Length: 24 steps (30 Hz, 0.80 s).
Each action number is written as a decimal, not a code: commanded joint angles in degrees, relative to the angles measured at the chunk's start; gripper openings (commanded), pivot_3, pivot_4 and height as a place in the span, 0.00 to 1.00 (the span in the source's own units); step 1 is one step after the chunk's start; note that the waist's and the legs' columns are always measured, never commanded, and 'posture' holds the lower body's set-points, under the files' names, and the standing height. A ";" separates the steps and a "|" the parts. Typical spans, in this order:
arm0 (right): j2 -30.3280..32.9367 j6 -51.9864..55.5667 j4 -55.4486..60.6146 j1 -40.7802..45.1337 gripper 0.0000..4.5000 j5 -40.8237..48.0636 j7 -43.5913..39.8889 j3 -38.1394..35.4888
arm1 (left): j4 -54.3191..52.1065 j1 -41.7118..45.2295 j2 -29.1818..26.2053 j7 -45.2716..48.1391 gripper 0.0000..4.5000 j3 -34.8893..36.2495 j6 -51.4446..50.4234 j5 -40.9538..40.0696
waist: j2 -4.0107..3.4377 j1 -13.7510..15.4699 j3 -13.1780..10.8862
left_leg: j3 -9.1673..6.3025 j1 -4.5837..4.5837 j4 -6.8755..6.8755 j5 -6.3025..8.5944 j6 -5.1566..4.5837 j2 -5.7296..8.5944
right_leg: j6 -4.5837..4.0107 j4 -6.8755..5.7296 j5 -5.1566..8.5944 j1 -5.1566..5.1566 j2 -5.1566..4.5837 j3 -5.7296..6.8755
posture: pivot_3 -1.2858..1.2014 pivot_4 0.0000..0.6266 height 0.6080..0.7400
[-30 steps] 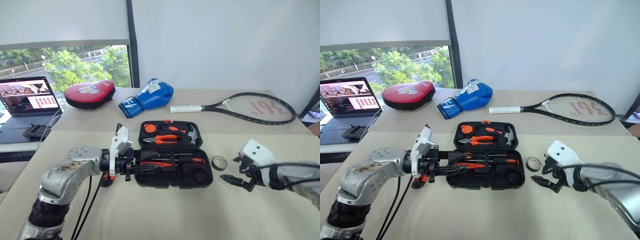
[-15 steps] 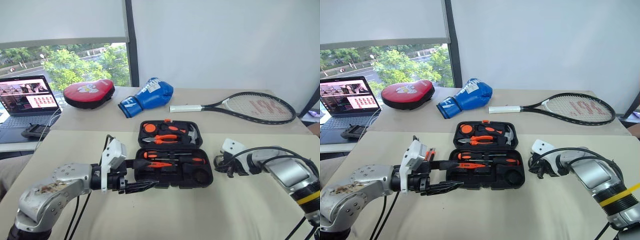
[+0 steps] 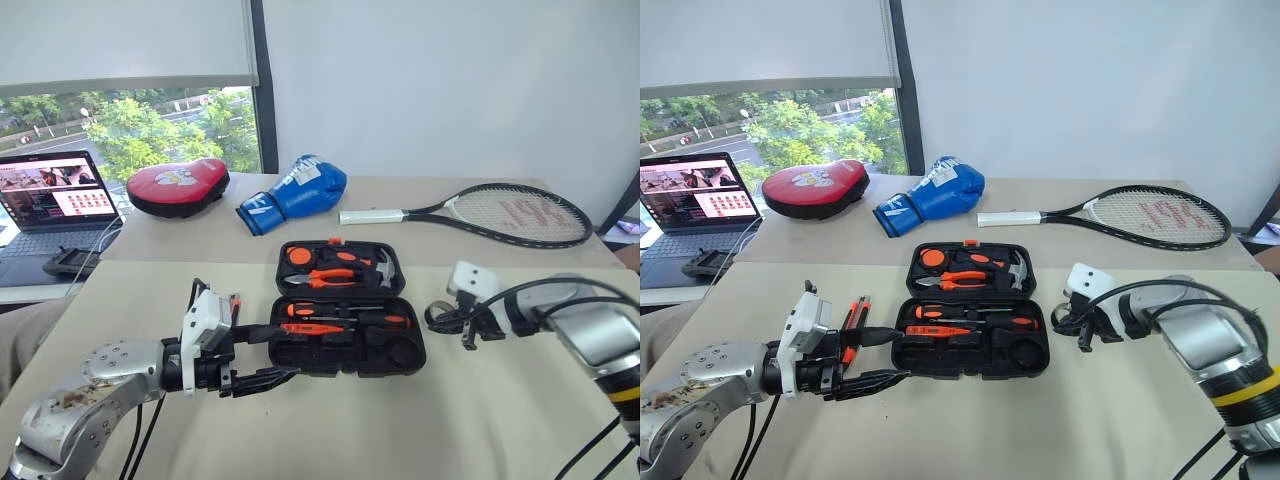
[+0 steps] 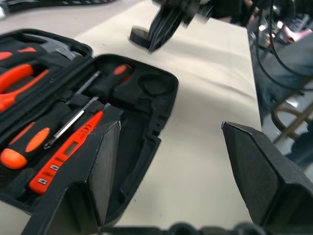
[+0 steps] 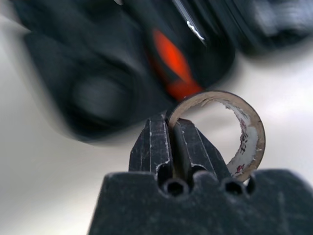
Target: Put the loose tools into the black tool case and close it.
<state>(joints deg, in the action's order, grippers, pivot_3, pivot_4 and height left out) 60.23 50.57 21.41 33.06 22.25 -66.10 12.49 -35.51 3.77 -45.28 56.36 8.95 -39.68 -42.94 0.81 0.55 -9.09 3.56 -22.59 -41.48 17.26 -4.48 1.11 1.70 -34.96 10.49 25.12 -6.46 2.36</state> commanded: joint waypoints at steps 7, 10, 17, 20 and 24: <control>-2.93 2.31 1.30 -0.16 0.01 -6.95 4.64 11.11 | -1.51 -0.16 -1.04 1.63 0.79 -0.38 2.98 -0.43 | 0.01 0.39 -0.02 | 0.00 -0.02 -0.02 -0.01 0.01 0.16 | -0.05 -0.03 -0.01 0.03 0.02 0.06 | 0.52 0.24 1.00; -3.27 0.58 -1.11 0.50 0.01 -9.21 3.29 14.13 | -2.08 -0.87 -0.97 1.03 0.79 -0.24 3.13 -0.18 | 0.01 0.36 -0.01 | 0.01 -0.03 -0.03 0.00 0.00 0.18 | -0.04 -0.01 -0.01 0.01 0.04 0.07 | 0.52 0.24 1.00; -7.17 1.49 -3.79 2.53 0.49 -7.66 1.10 13.34 | -3.53 -2.32 -1.35 -2.29 0.79 0.94 1.56 -0.80 | 0.06 0.15 0.01 | 0.00 0.16 -0.02 0.00 0.00 0.12 | -0.04 0.00 -0.01 -0.16 0.12 0.10 | 0.52 0.24 1.00; -7.97 2.90 -2.33 2.78 0.49 -3.31 -0.23 8.23 | -2.15 -2.42 -0.98 -5.75 0.79 3.05 -0.75 -2.05 | 0.07 0.14 0.00 | 0.00 0.19 0.07 -0.02 0.04 0.09 | -0.05 -0.02 -0.01 -0.14 0.15 0.09 | 0.52 0.24 1.00; -9.01 1.13 0.55 -0.39 0.49 2.17 -0.35 0.04 | 0.06 -3.35 -0.34 -9.34 0.79 5.84 -2.37 -2.20 | 0.07 0.15 -0.01 | 0.00 0.18 0.32 -0.08 0.12 0.08 | -0.07 -0.01 0.00 -0.02 0.17 0.06 | 0.52 0.24 1.00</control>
<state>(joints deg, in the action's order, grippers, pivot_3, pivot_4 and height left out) 51.19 52.48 19.75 32.93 21.78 -66.25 17.18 -35.56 0.96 -45.77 48.89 12.54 -41.29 -44.15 0.89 0.70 -9.09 3.55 -22.41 -41.09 17.17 -4.34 1.20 1.63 -34.96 10.49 25.11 -6.29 2.42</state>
